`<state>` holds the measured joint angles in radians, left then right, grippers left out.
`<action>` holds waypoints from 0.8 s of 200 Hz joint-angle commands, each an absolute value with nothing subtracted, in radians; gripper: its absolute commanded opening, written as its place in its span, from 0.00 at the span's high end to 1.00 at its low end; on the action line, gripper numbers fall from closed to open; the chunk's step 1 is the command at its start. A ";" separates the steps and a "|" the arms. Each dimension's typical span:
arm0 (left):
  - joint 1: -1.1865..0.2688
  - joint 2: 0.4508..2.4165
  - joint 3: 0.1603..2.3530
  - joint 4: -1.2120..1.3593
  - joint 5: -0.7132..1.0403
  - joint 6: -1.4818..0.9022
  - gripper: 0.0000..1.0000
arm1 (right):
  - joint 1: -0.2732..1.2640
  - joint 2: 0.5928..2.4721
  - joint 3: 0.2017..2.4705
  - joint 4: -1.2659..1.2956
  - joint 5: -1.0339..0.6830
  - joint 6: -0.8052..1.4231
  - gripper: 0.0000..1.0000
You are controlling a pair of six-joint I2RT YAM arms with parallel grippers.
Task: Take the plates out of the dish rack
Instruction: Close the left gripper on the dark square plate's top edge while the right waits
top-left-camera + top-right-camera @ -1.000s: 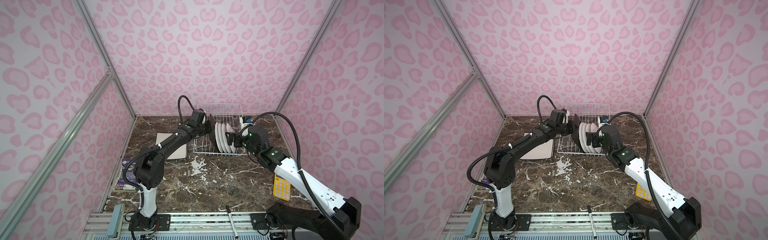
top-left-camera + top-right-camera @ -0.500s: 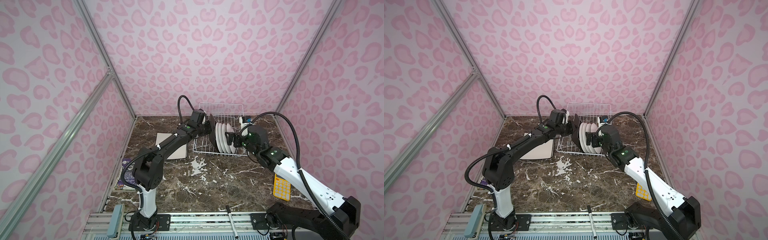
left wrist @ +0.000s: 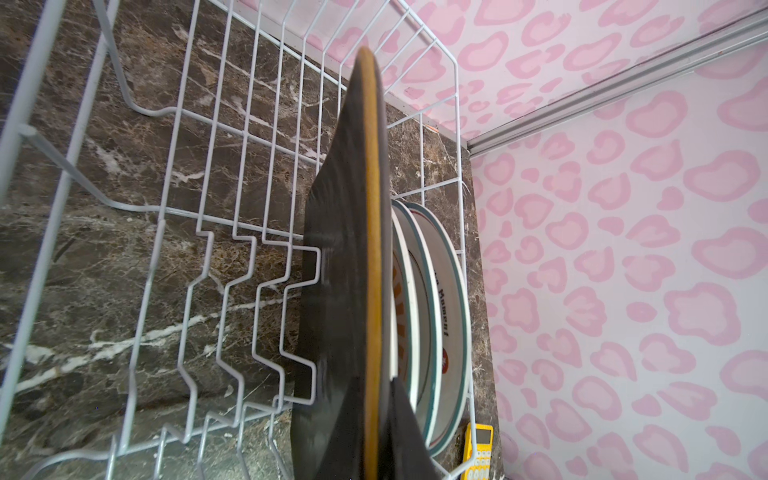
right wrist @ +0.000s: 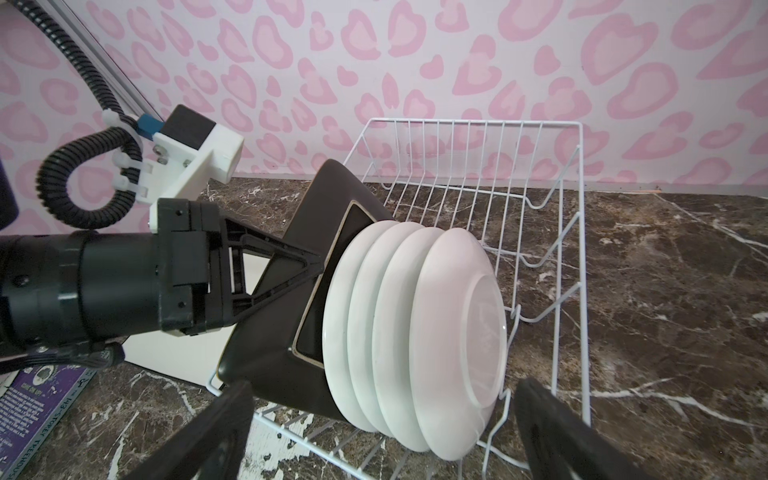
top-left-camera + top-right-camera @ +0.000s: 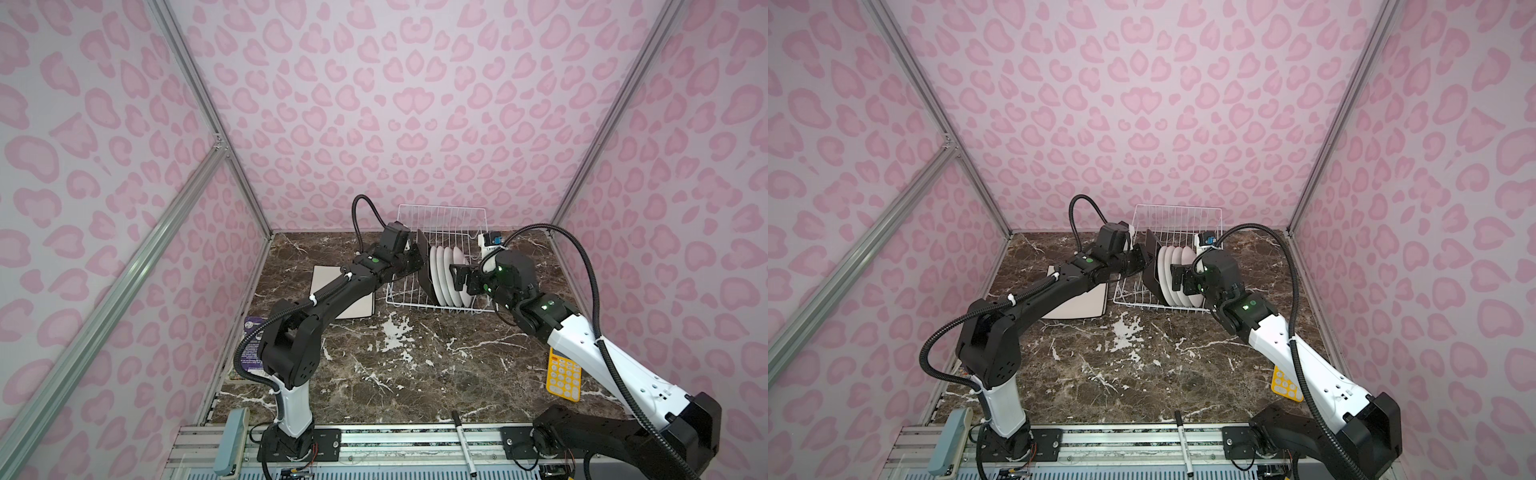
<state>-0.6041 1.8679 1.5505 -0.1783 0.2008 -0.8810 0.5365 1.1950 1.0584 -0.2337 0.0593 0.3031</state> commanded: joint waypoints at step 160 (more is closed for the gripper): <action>-0.641 1.769 1.593 -0.157 0.152 -0.846 0.96 | 0.537 1.196 1.048 -0.210 0.056 0.304 0.01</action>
